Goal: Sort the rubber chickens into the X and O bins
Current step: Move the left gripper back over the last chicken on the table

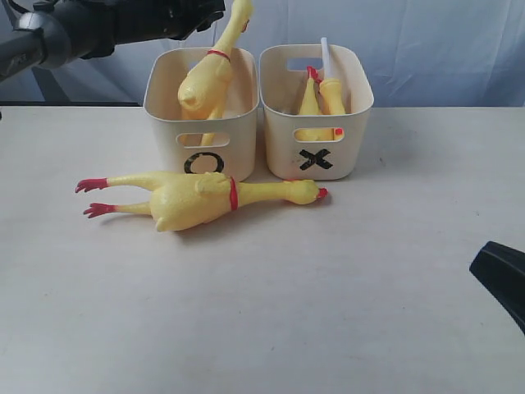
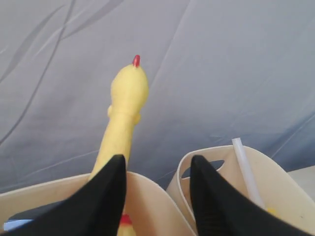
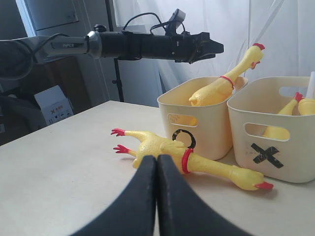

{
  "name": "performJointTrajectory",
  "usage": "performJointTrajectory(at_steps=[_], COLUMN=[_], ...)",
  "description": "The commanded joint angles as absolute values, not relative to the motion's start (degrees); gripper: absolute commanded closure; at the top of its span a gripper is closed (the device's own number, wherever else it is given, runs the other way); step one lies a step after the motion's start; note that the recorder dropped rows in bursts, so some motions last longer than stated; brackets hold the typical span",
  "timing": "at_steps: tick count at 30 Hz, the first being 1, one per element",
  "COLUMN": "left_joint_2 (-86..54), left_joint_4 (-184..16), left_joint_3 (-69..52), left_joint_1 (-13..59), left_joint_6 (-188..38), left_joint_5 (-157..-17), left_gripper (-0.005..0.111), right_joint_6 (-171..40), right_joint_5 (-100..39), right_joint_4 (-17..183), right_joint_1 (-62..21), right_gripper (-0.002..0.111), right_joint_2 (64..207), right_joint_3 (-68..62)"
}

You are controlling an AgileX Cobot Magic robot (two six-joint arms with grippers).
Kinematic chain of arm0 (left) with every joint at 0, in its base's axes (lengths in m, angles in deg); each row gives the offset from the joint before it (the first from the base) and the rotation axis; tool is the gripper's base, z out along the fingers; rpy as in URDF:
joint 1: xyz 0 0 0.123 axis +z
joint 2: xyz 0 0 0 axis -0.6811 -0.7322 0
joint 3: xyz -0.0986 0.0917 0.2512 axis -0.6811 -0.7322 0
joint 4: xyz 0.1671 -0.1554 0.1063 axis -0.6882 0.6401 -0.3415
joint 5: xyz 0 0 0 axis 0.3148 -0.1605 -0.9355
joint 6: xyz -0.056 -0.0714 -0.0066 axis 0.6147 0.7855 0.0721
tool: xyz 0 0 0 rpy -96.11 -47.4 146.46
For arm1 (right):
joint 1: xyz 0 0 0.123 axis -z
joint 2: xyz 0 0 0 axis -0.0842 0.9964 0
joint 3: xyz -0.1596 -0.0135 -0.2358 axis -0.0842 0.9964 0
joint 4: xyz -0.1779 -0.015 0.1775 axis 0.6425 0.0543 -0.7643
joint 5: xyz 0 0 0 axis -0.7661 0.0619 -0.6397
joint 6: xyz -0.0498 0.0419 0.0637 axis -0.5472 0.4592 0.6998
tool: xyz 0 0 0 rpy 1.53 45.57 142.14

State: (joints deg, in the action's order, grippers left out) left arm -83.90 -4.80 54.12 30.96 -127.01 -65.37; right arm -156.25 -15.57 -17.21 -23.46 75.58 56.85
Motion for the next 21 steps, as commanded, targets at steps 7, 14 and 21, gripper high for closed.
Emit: performJointTrajectory(at_steps=[7, 14, 21], left_joint_2=[-77.7, -75.5, -72.5], left_joint_4=[-25.2, -39.2, -50.3], left_joint_3=[54.5, 54.3, 53.9], left_joint_1=[30.7, 30.7, 30.7], left_joint_6=[-126.9, -124.7, -120.4], left_joint_5=[-53.6, -45.4, -37.9], left_gripper=[0.065, 0.082, 0.104], right_joint_6=[-156.4, -156.4, -156.4], right_joint_5=[-15.7, -15.7, -15.7], right_joint_4=[-17.2, -17.2, -17.2], right_joint_1=[-23.2, -23.2, -23.2], right_gripper=[0.109, 0.109, 0.109], right_joint_2=[75.2, 75.2, 75.2], right_joint_3=[56.9, 56.9, 56.9])
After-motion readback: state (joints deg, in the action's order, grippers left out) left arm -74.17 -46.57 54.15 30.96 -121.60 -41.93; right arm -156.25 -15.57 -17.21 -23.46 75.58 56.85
